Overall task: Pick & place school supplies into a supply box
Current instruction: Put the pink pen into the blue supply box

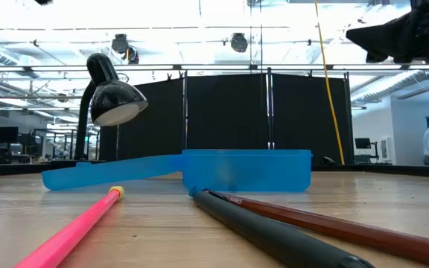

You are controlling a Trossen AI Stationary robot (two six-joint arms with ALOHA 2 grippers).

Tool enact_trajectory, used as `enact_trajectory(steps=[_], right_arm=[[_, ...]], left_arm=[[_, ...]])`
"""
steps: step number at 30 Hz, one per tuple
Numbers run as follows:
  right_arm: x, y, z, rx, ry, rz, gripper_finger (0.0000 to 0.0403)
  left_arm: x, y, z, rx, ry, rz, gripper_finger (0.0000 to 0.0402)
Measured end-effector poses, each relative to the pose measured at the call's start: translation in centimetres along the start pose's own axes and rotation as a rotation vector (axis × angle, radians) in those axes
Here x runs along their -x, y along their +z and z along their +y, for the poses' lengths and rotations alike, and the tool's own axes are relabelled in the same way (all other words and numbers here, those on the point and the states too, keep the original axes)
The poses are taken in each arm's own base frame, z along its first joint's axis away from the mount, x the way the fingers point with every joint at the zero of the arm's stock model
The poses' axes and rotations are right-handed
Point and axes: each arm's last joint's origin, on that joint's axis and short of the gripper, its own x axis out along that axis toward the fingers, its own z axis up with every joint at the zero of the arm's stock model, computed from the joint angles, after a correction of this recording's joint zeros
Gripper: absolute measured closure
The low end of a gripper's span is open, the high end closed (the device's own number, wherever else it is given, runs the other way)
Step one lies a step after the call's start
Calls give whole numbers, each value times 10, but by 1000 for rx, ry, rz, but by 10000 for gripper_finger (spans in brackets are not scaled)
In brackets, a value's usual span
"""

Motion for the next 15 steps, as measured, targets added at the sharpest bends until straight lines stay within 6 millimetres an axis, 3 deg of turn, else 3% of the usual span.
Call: enact_trajectory(steps=[5,8,15], right_arm=[[0,2,-1,28,-9,-24,403],[0,2,-1,52,-9,-24,403],[0,2,-1,57,-8,-23,403]], left_arm=[[13,-25,-46,192,-54,-22,371],[10,-53,-72,289,-45,11,371],[-17,-98,-114,577,58,165,371]])
